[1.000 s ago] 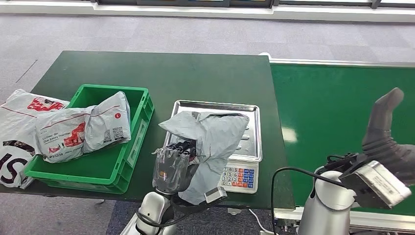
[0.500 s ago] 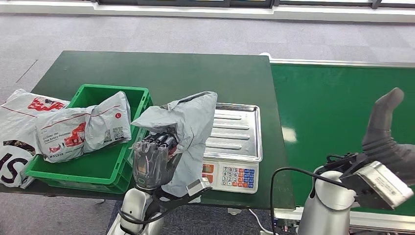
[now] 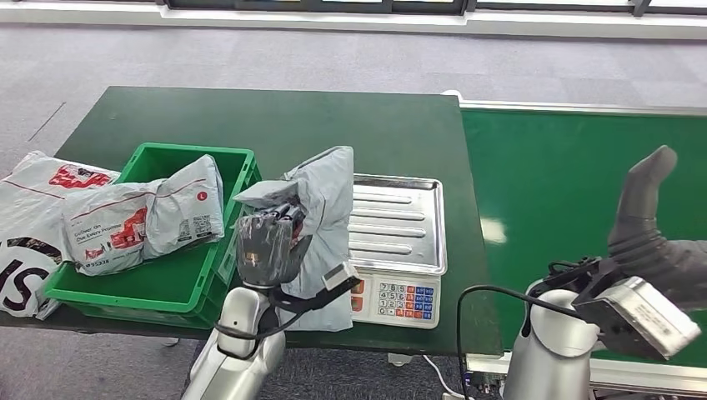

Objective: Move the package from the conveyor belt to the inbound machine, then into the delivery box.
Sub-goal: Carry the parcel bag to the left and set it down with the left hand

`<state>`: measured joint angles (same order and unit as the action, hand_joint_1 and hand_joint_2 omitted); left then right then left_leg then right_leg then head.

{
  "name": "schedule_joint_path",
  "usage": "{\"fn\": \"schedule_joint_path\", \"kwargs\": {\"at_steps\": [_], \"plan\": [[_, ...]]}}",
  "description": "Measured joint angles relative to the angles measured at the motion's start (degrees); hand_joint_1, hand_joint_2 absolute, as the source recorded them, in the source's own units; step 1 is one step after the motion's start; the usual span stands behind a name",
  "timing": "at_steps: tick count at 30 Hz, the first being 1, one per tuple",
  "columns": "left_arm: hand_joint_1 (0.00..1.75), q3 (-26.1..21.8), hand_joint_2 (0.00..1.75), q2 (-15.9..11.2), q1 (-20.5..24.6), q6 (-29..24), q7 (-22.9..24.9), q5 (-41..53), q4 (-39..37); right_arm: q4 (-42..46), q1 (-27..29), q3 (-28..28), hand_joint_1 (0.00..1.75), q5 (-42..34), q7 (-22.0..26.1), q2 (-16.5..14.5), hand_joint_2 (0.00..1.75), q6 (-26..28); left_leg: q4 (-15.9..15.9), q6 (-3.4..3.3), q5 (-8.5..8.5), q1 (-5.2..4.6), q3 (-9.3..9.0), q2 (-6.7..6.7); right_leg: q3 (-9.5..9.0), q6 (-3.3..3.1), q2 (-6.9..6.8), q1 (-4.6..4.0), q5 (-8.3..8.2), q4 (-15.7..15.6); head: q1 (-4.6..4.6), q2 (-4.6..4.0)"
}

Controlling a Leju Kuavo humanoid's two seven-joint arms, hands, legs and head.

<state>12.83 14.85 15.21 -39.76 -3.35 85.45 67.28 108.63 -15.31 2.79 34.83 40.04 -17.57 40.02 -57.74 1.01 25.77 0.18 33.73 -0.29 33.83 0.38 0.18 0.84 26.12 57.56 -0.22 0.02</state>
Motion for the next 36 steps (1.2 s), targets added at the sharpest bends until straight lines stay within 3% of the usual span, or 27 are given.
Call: {"fn": "schedule_joint_path", "kwargs": {"at_steps": [7, 14, 21, 30, 36], "plan": [[1.75, -7.6, 1.75, -1.9, 15.9, 0.0, 5.5, 0.0, -15.7, -0.1, -0.2, -1.5, 0.00, -0.3, 0.0, 0.0, 1.75, 0.0, 0.0, 0.08, -0.17, 0.01, 0.01, 0.00, 0.04, -0.06, 0.03, -0.05, -0.15, 0.0, 0.01, 0.00], [1.75, -12.8, 1.75, -5.7, 24.4, 0.0, 11.6, 0.0, -22.5, -0.2, -0.2, -1.6, 0.00, -0.3, 0.0, 0.0, 1.75, 0.0, 0.0, 0.10, -0.19, 0.03, 0.06, 0.02, 0.11, -0.06, 0.07, -0.06, -0.14, 0.1, 0.01, 0.00], [1.75, -17.8, 1.75, -8.2, 27.6, 0.0, 12.0, 0.0, -24.2, -0.2, 0.0, -1.6, 0.00, -0.2, 0.0, 0.0, 1.75, 0.0, 0.0, 0.10, -0.19, 0.04, 0.14, 0.03, 0.18, -0.06, 0.08, -0.05, -0.14, 0.1, 0.01, -0.01], [1.75, -23.9, 1.75, -9.0, 27.9, 0.0, 11.5, -0.4, -21.7, -0.2, 0.0, -1.5, 0.00, 0.0, 0.0, 0.0, 1.75, 0.0, 0.0, 0.11, -0.19, 0.04, 0.17, 0.05, 0.24, -0.06, 0.09, -0.08, -0.14, 0.1, 0.01, 0.00], [1.75, -34.3, 1.75, -8.7, 28.2, 0.0, 4.4, -2.9, -17.2, -0.2, 0.2, -0.9, 0.00, 0.4, 0.0, 0.0, 1.75, 0.0, 0.0, 0.11, -0.18, 0.05, 0.19, 0.28, 0.38, -0.11, 0.31, -0.09, -0.17, 0.1, 0.01, -0.01]]}}
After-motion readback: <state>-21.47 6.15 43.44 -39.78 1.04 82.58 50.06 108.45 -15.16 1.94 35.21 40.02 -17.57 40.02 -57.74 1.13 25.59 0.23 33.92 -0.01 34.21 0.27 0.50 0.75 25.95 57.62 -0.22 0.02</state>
